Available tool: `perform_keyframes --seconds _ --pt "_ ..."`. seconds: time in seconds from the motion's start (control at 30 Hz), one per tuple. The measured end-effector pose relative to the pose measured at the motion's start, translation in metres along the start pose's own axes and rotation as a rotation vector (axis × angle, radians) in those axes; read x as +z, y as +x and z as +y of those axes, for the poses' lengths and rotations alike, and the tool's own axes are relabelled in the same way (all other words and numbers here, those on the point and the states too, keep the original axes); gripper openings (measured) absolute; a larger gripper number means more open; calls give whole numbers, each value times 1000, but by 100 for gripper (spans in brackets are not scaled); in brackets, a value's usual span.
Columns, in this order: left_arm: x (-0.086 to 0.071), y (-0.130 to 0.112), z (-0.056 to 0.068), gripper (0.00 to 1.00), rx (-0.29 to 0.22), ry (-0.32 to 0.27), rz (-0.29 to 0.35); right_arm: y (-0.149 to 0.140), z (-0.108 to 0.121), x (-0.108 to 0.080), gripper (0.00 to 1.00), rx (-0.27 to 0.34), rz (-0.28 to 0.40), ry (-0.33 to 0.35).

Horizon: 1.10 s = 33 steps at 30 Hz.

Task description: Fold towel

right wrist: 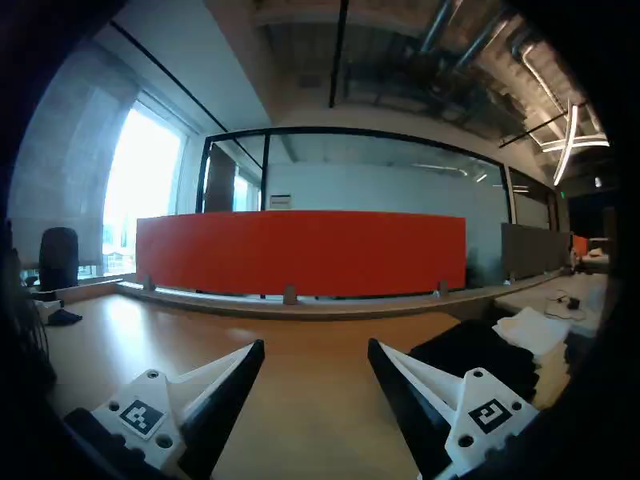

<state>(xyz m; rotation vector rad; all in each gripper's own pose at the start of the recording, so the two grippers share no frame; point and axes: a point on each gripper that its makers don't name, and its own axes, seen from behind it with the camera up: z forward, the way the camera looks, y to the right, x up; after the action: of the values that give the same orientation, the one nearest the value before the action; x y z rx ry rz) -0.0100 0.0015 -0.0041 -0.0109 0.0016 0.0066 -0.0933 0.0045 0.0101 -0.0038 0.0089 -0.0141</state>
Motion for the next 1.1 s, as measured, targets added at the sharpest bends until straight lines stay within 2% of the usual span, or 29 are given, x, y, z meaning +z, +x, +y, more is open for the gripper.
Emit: perform_keyframes --seconds 0.27,1.1 --pt "0 0 0 94 0 0 0 -19 10 -1 100 -22 2 -31" --pt "0 1 1 94 -1 0 0 -41 -1 2 100 16 -33 13"
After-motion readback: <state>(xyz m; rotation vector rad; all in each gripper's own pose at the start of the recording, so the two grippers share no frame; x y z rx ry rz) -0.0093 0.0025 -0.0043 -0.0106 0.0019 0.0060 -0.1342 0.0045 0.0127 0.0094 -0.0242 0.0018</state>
